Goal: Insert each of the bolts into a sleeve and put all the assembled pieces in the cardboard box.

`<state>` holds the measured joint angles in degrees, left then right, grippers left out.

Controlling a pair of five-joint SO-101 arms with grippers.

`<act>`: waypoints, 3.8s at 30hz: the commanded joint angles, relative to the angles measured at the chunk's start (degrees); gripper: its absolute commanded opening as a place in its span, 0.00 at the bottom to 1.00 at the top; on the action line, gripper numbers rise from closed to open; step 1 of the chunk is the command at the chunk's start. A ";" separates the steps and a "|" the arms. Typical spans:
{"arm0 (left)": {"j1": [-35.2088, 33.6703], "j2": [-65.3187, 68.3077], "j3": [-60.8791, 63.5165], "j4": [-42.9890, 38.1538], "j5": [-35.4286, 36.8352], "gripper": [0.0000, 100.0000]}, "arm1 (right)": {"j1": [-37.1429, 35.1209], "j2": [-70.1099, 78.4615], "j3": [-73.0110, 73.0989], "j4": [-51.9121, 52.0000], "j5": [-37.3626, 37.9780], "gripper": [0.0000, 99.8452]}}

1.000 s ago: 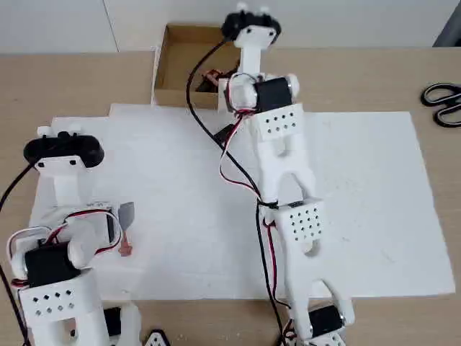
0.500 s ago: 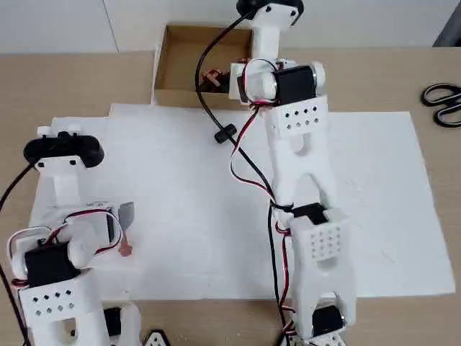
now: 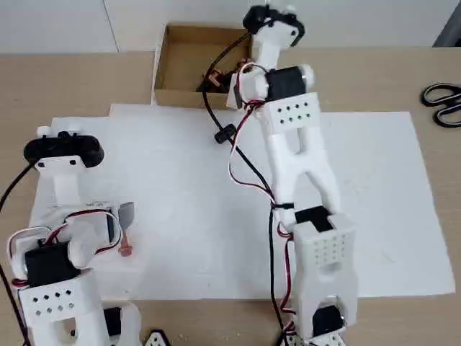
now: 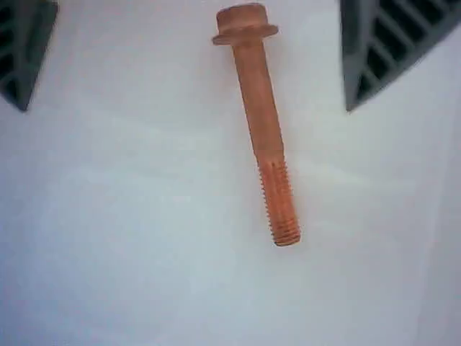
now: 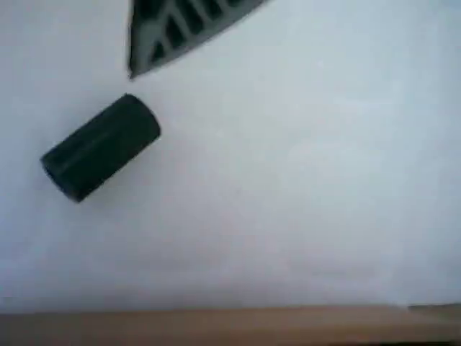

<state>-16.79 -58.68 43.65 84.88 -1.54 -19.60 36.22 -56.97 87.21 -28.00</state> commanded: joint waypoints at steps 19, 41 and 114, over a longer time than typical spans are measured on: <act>0.18 -0.79 -0.92 -1.05 0.53 0.26 | -4.62 15.43 -0.26 -11.30 -10.81 0.15; 0.18 -0.79 -0.92 -1.05 0.53 0.26 | -4.53 23.08 -0.26 -16.66 -10.37 0.09; 0.18 -0.70 -0.92 -1.05 0.62 0.26 | 9.36 5.05 22.77 9.36 28.84 0.16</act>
<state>-16.79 -58.68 43.65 84.88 -1.54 -10.02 41.85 -34.02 96.26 1.36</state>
